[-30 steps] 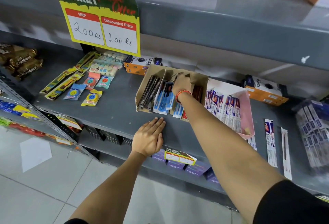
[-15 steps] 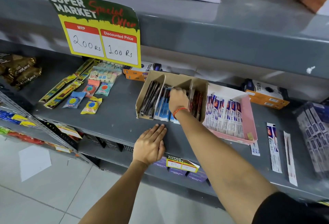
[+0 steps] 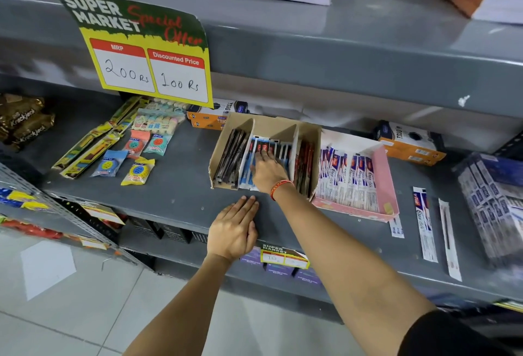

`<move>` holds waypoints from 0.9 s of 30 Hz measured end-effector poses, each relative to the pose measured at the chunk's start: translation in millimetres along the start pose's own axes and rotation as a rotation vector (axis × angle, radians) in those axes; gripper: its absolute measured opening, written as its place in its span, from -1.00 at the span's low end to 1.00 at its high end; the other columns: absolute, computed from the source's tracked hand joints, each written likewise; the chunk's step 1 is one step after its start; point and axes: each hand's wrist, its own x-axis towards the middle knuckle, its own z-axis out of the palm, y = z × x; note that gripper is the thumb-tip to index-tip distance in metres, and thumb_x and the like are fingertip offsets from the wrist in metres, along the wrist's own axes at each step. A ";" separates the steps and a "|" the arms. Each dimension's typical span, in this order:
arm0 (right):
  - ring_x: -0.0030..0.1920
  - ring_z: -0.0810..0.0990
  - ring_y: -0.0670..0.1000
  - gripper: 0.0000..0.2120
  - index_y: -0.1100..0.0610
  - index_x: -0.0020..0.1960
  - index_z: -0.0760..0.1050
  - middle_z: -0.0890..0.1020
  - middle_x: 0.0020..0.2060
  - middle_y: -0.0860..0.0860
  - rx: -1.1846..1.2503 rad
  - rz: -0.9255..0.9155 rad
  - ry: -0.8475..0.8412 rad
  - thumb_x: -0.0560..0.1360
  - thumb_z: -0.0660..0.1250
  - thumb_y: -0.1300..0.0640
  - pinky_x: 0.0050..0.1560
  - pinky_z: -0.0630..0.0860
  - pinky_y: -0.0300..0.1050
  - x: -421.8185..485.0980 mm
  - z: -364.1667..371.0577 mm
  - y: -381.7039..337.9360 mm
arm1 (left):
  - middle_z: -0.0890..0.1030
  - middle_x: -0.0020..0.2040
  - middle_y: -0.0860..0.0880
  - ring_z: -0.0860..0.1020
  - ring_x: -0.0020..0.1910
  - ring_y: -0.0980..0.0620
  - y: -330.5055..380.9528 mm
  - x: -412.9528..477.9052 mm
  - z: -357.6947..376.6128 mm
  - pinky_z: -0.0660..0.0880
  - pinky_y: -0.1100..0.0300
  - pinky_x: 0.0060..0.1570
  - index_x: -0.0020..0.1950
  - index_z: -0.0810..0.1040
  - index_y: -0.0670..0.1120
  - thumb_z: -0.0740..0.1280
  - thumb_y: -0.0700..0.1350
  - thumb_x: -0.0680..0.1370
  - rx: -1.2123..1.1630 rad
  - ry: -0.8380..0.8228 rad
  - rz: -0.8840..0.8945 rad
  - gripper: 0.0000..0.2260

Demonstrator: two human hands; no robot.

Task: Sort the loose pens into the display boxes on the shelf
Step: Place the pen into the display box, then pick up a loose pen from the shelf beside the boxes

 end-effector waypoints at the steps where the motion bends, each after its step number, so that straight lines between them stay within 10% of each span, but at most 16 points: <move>1: 0.53 0.09 0.15 -0.53 0.27 0.49 0.13 0.19 0.50 0.18 -0.004 -0.017 0.019 0.62 0.07 0.14 0.50 0.15 0.15 -2.2 -2.4 0.4 | 0.64 0.13 -0.15 0.60 0.13 -0.12 0.3 0.0 -0.2 0.54 0.01 0.09 0.13 0.62 -0.22 0.11 -0.12 0.46 -0.002 -0.001 -0.001 -0.61; 9: 0.09 0.54 0.22 -0.77 0.26 0.06 0.56 0.60 0.06 0.20 0.061 -0.164 0.299 0.53 0.17 0.25 0.03 0.54 0.02 -37.1 -47.1 10.3 | 0.63 0.15 -0.18 0.59 0.14 -0.15 5.1 -1.4 -6.6 0.53 -0.01 0.11 0.14 0.61 -0.24 0.10 -0.13 0.47 -0.006 -0.068 -0.039 -0.60; 17: 0.09 0.55 0.17 -0.77 0.24 0.07 0.61 0.64 0.03 0.16 0.124 -0.152 0.492 0.52 0.21 0.24 0.08 0.52 -0.02 -92.5 -66.1 47.1 | 0.57 0.24 -0.19 0.50 0.27 -0.13 22.7 2.5 -8.2 0.38 -0.03 0.26 0.23 0.54 -0.23 0.02 -0.02 0.52 0.023 -0.142 -0.193 -0.52; 27: 0.06 0.57 0.21 -0.84 0.30 -0.05 0.59 0.65 -0.02 0.26 0.249 0.450 0.682 0.48 0.25 0.32 0.07 0.52 -0.06 -168.7 -73.1 159.2 | 0.50 0.32 -0.20 0.43 0.34 -0.13 26.7 2.6 -6.6 0.31 -0.08 0.31 0.31 0.48 -0.23 -0.03 0.05 0.54 0.055 -0.218 -0.190 -0.46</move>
